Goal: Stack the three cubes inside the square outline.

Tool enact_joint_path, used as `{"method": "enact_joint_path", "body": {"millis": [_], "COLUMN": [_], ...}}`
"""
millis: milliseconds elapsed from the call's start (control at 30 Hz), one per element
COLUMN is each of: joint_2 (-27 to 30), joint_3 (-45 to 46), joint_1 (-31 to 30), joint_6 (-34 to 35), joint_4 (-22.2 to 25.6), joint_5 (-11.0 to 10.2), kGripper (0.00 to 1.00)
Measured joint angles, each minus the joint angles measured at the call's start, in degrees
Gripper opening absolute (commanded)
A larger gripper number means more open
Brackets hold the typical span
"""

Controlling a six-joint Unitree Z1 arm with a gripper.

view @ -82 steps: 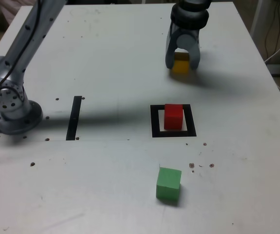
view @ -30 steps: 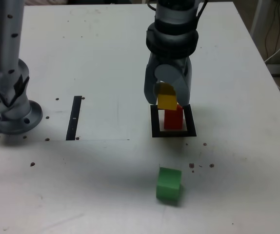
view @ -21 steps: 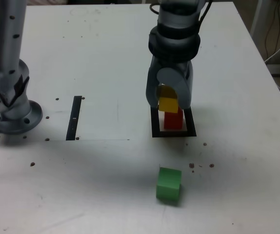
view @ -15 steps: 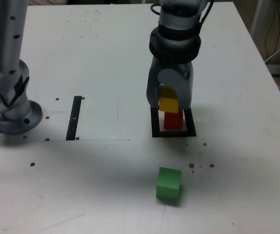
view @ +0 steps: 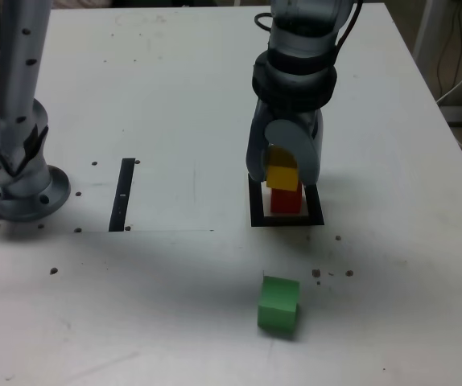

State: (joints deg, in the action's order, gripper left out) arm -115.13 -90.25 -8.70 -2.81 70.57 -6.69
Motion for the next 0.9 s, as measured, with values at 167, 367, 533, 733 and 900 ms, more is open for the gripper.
{"method": "enact_joint_path", "body": {"millis": [167, 367, 533, 733, 900], "joint_2": [-0.02, 0.01, 1.15, 1.87, 2.65], "joint_3": [-0.01, -0.20, -0.16, -0.03, -0.03], "joint_1": [0.04, 0.05, 0.05, 0.05, 0.05], "joint_6": [-0.60, -1.64, -1.08, -1.07, -1.08], "joint_4": [0.00, 0.76, 1.09, 1.04, 1.19], "joint_5": [-0.02, -2.06, -2.72, -2.70, -1.73], "kGripper": [0.71, 0.99, 0.99, 0.99, 0.99]}}
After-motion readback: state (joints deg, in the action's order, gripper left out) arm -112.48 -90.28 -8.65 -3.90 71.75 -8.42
